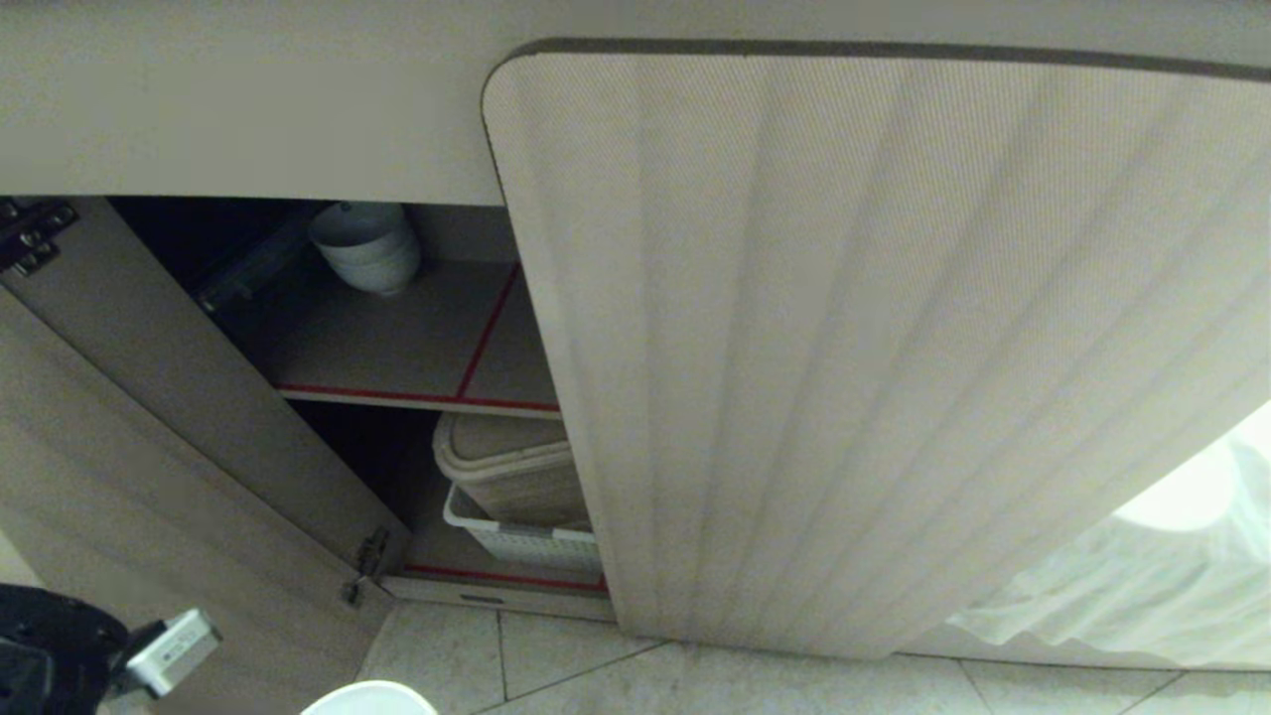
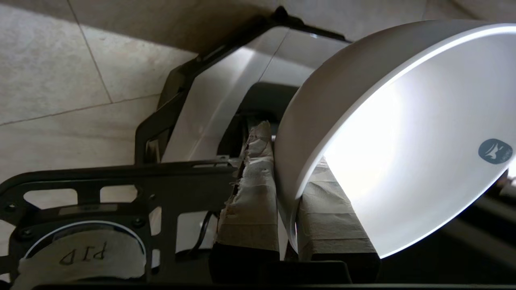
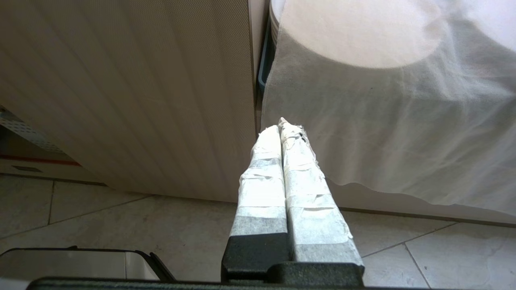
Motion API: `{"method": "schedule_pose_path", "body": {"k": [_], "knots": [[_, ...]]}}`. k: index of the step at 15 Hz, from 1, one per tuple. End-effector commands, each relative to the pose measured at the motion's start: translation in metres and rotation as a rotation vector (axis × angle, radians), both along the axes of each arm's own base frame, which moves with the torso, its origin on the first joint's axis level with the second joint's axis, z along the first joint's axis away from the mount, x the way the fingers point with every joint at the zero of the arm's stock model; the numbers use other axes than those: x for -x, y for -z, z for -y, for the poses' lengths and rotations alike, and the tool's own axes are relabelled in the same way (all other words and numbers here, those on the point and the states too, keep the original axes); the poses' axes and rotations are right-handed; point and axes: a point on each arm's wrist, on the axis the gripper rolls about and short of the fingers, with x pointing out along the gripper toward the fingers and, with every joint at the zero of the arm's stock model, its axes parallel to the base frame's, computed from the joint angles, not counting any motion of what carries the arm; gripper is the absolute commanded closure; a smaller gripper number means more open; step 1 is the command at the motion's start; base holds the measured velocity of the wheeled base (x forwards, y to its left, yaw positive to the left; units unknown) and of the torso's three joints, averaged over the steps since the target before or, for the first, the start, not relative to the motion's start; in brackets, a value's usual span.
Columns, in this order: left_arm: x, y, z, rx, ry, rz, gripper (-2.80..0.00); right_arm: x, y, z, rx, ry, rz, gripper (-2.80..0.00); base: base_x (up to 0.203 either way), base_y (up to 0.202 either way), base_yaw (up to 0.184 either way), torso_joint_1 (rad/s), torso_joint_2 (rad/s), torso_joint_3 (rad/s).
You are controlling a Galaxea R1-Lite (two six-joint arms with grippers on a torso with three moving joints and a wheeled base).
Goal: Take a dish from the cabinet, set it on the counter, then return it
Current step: Put it back into the cabinet
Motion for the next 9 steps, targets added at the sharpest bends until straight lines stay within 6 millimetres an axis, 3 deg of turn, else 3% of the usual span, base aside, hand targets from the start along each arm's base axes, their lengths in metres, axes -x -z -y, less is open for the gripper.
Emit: {"method": "schedule_pose_path", "body": {"k": [1,9], "knots": [[-0.014,0.005,0.002,-0.015,-0.056,-0.029,0.00,0.000,0.000,0.000,0.000,-0.001,0.001,0.00,0.000,0.000,0.000,0.000,0.00,0.000],[-0.051,0.003,0.009,0.033,-0.227,0.099,0.00,0.000,0.000,0.000,0.000,-0.001,0.002,0.00,0.000,0.000,0.000,0.000,0.00,0.000]]}}
